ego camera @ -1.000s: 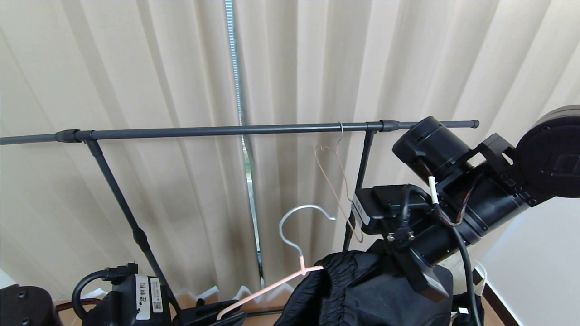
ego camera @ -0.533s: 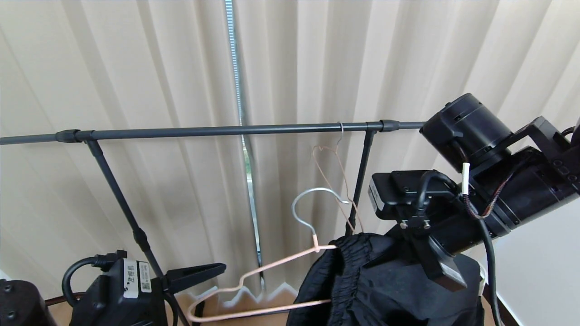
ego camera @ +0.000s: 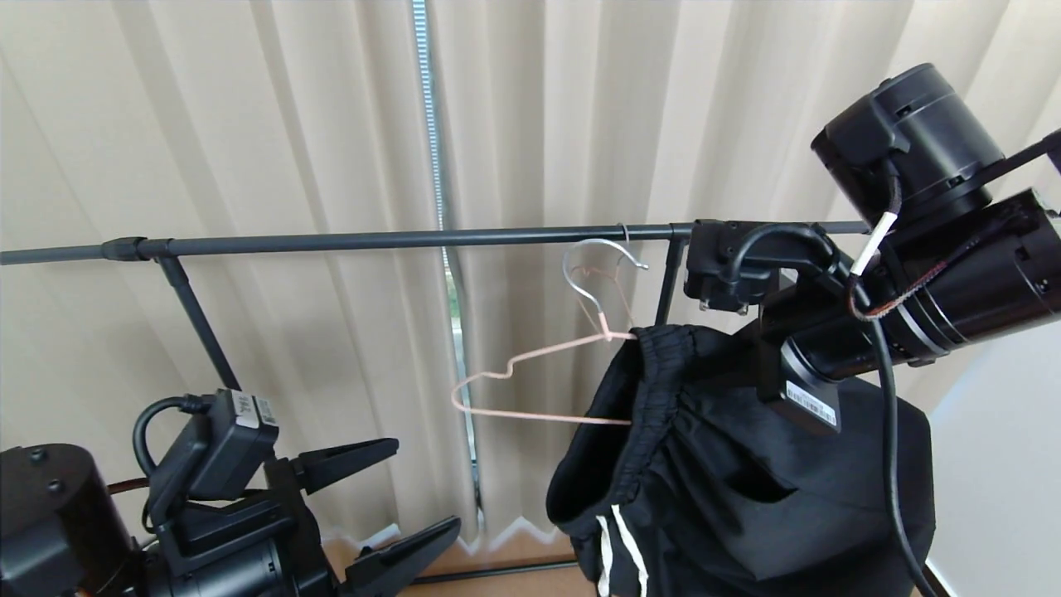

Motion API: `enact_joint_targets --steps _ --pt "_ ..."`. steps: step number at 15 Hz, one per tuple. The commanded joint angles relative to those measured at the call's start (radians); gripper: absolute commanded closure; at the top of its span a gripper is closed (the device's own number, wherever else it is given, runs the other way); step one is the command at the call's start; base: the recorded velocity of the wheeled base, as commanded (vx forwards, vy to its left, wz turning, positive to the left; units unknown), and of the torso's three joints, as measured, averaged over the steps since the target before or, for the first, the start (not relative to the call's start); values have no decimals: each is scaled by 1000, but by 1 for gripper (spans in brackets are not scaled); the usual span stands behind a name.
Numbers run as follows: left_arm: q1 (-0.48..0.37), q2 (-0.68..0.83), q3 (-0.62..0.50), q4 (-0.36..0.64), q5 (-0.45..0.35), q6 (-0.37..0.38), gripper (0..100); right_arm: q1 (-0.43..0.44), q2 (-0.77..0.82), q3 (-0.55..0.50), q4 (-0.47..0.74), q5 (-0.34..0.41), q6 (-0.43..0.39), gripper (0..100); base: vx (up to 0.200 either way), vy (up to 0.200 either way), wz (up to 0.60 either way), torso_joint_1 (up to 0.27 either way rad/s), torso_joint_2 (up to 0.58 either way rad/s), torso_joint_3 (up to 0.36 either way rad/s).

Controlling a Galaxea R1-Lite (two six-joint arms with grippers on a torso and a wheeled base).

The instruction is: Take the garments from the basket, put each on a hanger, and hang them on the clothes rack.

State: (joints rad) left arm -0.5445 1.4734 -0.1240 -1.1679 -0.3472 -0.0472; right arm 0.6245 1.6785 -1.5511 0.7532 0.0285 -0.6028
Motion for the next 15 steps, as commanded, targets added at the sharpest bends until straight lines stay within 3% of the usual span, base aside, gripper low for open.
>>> enact_joint_targets --steps 1,3,6,8,11,15 --pt "1 96 -22 14 10 -2 0 11 -6 -17 0 -6 5 100 0 0 0 0 0 0" --pt "-15 143 -25 14 44 0 0 24 -20 -14 3 2 29 100 0 0 0 0 0 0" --pt "-98 240 -52 14 214 -5 0 93 -22 3 0 1 184 100 0 0 0 0 0 0" --pt "-124 283 -77 14 271 -46 0 100 -39 29 -2 2 189 100 0 0 0 0 0 0" --pt "-150 295 -88 14 283 -82 0 130 -66 86 -14 16 192 100 0 0 0 0 0 0" --pt "-166 303 -83 13 284 -82 0 162 -94 189 -155 71 192 100 0 0 0 0 0 0"
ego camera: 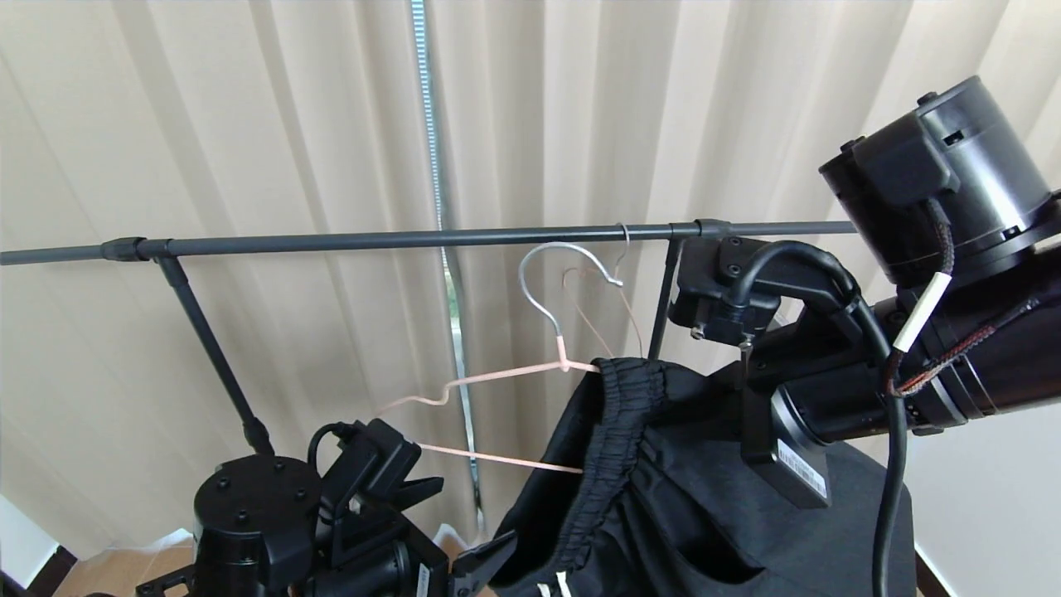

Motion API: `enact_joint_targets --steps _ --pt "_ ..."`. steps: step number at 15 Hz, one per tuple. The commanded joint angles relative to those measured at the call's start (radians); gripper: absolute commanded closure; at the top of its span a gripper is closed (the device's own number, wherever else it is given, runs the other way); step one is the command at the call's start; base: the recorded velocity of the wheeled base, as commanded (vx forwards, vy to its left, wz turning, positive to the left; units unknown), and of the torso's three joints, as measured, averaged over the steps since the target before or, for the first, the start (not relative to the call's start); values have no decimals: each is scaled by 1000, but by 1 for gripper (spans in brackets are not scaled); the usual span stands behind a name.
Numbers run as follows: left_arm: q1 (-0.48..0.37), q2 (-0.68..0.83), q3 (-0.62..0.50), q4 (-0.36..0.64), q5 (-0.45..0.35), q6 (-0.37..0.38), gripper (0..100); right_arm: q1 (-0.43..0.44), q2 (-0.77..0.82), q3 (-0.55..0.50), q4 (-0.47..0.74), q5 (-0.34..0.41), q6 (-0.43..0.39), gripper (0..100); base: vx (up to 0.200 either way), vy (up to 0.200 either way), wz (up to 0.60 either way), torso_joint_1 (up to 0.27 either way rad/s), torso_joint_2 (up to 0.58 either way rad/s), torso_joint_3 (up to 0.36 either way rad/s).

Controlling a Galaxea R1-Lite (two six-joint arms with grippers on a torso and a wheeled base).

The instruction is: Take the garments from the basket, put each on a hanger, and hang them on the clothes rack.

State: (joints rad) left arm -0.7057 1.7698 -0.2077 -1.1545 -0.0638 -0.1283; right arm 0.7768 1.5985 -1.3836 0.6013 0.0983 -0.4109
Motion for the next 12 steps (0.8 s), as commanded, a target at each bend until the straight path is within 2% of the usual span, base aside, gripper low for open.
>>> enact_joint_targets --steps 1,4,8,9,12 --pt "-4 7 2 -1 -1 -1 0 16 -15 21 -3 4 0 100 0 0 0 0 0 0" --pt "-6 36 4 -2 -1 3 0 22 -34 20 -8 70 0 100 0 0 0 0 0 0" --pt "-8 60 7 -4 -1 4 0 21 -57 18 -14 87 0 100 0 0 0 0 0 0" --pt "-8 69 7 -4 -1 6 100 15 -68 23 -14 89 1 100 0 0 0 0 0 0" --pt "-9 48 11 -14 -1 7 100 -31 -84 55 -15 101 4 100 0 0 0 0 0 0"
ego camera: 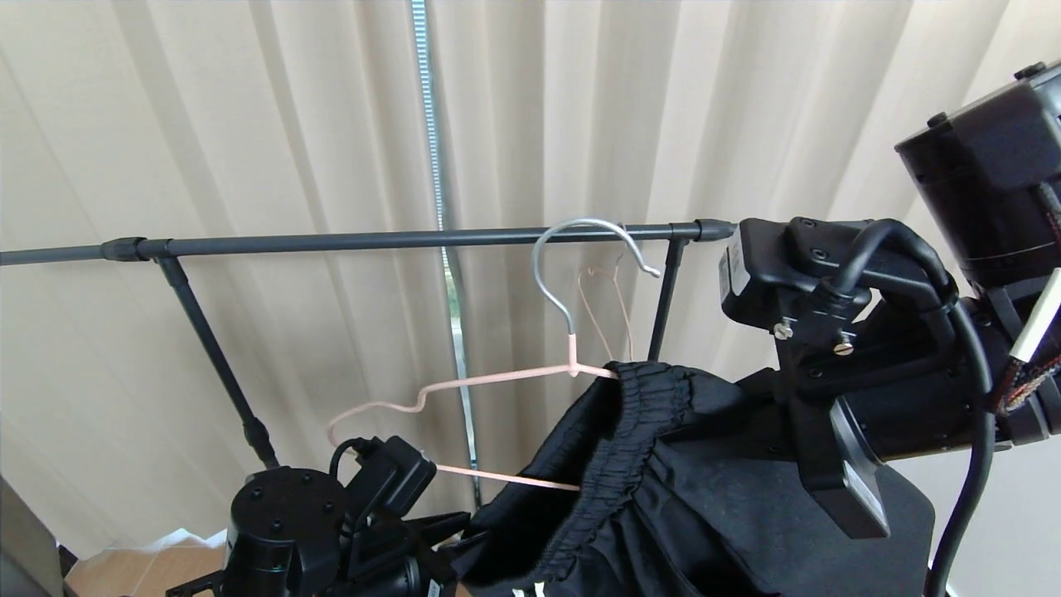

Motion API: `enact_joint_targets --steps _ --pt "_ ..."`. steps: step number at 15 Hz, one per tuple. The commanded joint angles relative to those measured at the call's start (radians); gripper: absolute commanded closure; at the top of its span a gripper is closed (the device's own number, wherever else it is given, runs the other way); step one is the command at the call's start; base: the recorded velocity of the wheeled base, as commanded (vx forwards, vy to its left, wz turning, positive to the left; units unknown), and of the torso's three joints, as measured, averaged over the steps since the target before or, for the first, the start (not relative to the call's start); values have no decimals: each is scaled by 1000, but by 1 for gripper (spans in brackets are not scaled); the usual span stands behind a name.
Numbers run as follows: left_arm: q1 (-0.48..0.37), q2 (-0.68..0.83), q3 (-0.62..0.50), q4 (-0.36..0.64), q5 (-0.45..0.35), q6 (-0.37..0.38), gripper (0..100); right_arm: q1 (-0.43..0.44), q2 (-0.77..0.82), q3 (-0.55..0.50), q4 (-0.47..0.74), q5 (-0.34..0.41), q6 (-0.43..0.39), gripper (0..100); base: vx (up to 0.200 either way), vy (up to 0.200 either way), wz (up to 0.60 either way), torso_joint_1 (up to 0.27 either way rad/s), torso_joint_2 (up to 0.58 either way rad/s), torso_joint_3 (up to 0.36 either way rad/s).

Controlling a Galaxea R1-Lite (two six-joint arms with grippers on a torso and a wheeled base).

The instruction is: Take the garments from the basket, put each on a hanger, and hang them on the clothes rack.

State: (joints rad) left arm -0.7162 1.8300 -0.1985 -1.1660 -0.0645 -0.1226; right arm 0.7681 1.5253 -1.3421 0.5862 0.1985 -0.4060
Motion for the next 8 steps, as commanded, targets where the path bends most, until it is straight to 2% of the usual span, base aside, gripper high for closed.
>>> enact_joint_targets --steps 1,3,8 --pt "12 -31 2 -8 0 -2 100 -39 -14 21 1 4 -1 100 0 0 0 0 0 0" --pt "43 -55 -1 -8 -1 1 100 -78 -37 66 -14 19 4 100 0 0 0 0 0 0" --pt "112 -60 -16 -8 -3 4 100 -92 -76 207 -115 27 58 100 0 0 0 0 0 0"
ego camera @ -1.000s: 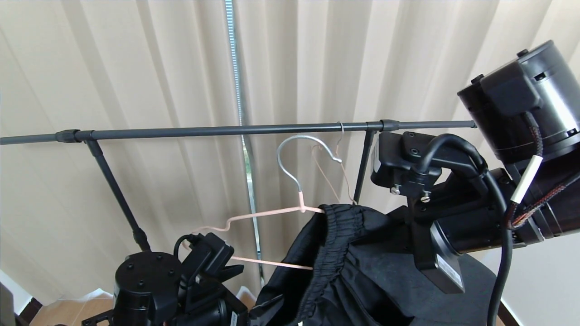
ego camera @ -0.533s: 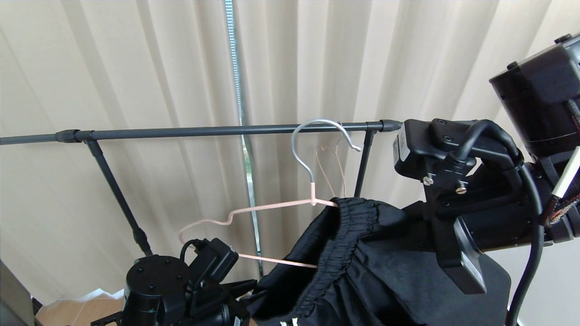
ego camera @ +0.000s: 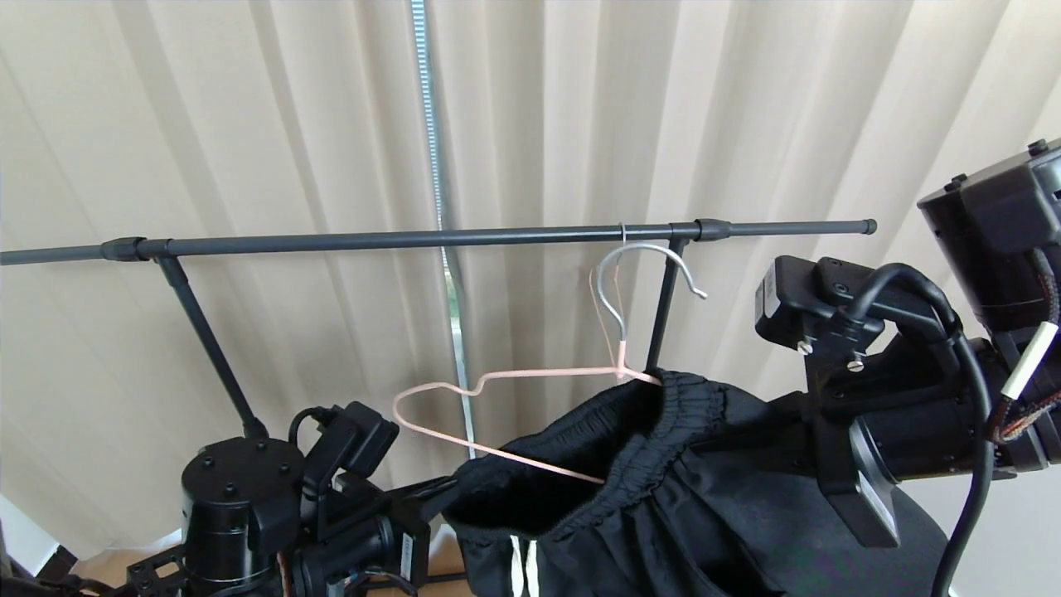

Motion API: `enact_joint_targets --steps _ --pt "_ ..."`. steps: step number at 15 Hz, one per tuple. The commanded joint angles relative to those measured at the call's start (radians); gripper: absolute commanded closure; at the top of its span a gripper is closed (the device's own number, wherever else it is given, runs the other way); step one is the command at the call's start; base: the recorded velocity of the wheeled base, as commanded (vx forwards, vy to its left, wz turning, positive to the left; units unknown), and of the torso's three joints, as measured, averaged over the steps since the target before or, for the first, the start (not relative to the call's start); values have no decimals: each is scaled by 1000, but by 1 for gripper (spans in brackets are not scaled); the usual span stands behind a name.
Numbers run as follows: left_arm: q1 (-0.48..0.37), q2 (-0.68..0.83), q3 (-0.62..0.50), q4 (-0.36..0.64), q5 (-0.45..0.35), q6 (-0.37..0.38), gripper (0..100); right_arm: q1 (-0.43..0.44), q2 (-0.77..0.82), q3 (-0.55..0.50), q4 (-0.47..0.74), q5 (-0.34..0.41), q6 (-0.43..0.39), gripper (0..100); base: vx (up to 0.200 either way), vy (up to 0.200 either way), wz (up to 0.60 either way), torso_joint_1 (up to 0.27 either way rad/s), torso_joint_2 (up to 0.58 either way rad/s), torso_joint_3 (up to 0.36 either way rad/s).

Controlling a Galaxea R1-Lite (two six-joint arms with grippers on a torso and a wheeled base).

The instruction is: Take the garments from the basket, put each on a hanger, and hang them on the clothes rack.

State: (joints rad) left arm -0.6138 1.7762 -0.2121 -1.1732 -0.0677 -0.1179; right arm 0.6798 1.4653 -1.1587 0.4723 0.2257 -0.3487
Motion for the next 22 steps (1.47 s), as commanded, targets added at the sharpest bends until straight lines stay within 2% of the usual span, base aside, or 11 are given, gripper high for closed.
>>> enact_joint_targets --steps 1,7,11,14,17,19,20,21,22 --pt "28 -4 -6 0 0 0 100 -17 -31 40 -1 1 1 100 0 0 0 0 0 0" --pt "115 11 -39 0 -8 0 100 -23 -82 122 -1 -3 -1 100 0 0 0 0 0 0" --pt "135 11 -50 0 -8 0 100 -23 -88 175 0 -13 -3 100 0 0 0 0 0 0" --pt "135 -1 -49 0 -6 -2 100 -22 -76 208 -1 -71 -3 100 0 0 0 0 0 0" --pt "131 -34 -50 0 -6 -2 100 -22 -43 212 -1 -91 -3 100 0 0 0 0 0 0" --pt "121 -77 -62 12 -6 0 100 -13 -10 221 -17 -143 -3 100 0 0 0 0 0 0" --pt "108 -101 -79 33 -6 1 100 -13 0 225 -38 -158 -1 100 0 0 0 0 0 0" --pt "106 -112 -130 102 -3 27 100 -13 18 231 -80 -171 1 100 0 0 0 0 0 0" --pt "105 -133 -191 214 2 86 100 -13 23 244 -113 -187 1 100 0 0 0 0 0 0"
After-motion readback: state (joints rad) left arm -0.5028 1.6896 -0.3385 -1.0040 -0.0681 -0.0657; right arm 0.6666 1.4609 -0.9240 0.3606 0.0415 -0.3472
